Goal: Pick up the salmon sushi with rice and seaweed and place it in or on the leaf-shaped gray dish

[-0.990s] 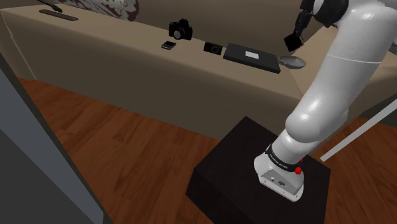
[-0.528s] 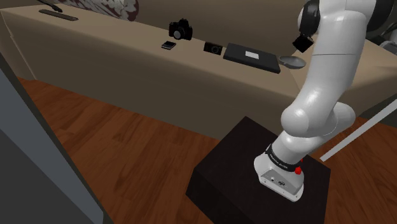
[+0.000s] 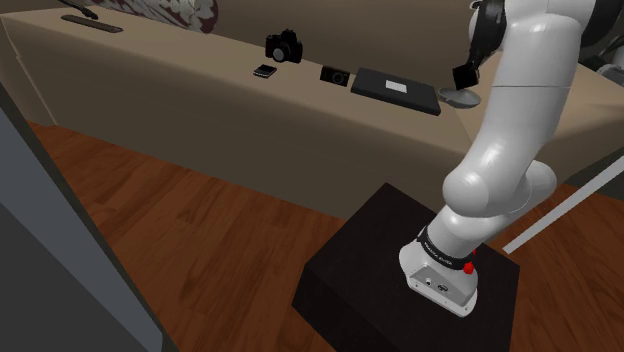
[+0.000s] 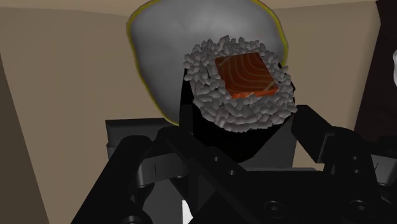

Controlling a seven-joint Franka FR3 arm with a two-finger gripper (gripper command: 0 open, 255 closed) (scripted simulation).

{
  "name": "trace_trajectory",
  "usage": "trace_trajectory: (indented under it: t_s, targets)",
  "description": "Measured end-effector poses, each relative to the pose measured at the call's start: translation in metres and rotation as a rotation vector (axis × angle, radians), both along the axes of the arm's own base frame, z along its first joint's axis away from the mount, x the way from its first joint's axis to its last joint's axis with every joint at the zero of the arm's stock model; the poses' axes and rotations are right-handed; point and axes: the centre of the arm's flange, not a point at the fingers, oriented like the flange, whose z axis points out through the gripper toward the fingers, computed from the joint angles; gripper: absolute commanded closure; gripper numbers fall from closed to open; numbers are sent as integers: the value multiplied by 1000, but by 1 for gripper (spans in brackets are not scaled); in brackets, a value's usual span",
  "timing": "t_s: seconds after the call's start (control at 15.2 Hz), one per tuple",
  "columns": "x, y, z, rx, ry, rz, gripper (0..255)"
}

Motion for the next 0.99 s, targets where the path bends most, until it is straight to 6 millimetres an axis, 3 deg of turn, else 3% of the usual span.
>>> trace_trajectory:
  t_s: [0.53,0.99]
  targets:
    - [0,0,-43,0,0,0,255]
    - [0,0,-47,0,0,0,255]
